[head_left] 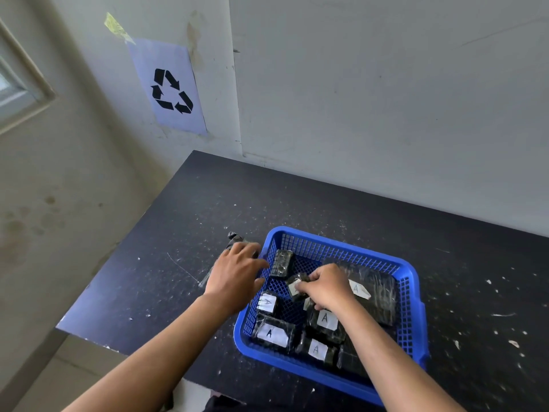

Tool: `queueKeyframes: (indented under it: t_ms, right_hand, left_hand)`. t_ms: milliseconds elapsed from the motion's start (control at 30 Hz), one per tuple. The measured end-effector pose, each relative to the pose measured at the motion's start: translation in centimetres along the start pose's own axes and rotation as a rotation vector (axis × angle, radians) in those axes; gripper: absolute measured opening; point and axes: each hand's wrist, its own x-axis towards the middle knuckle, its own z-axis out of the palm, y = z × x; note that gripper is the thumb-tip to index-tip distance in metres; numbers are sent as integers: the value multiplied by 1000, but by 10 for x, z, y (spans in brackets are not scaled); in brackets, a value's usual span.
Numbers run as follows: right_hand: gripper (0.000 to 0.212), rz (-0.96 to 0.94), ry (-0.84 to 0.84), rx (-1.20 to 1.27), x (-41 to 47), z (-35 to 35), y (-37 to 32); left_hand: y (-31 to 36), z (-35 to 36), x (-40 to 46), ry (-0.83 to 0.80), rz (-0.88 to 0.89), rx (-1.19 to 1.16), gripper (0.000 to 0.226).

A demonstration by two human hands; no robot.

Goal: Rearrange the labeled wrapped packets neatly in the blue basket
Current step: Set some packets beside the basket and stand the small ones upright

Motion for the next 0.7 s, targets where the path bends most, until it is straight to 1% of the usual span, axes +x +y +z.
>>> queueKeyframes:
  t_ms: [67, 133, 200, 300, 333, 433, 500, 600, 700]
  right_hand:
    - [34, 14, 3, -44, 5, 8, -7]
    - [34, 31, 4, -61, 9, 17, -14]
    - [29, 49, 6, -32, 12, 25, -20]
    - [20, 80, 45, 50, 15, 34, -23]
    - [20, 104, 59, 96, 16, 36, -23]
    - [37, 175, 86, 181, 17, 46, -19]
    - [38, 166, 65, 124, 15, 52, -20]
    - [29, 100, 21, 11, 16, 54, -26]
    - [30, 24, -44, -70, 21, 48, -28]
  left_hand:
    - [2, 8, -4, -15, 37, 29, 31]
    - [4, 13, -7, 15, 35, 32, 28]
    - [5, 17, -10, 46, 27, 26, 26]
    - [6, 22, -12, 29, 30, 36, 31]
    - [6, 23, -12, 19, 27, 34, 32]
    - [6, 22, -12, -2, 21, 37, 33]
    - [6, 21, -12, -6, 21, 40, 33]
    - [7, 19, -12, -2, 23, 47, 29]
    - [10, 18, -12, 7, 70, 125, 22]
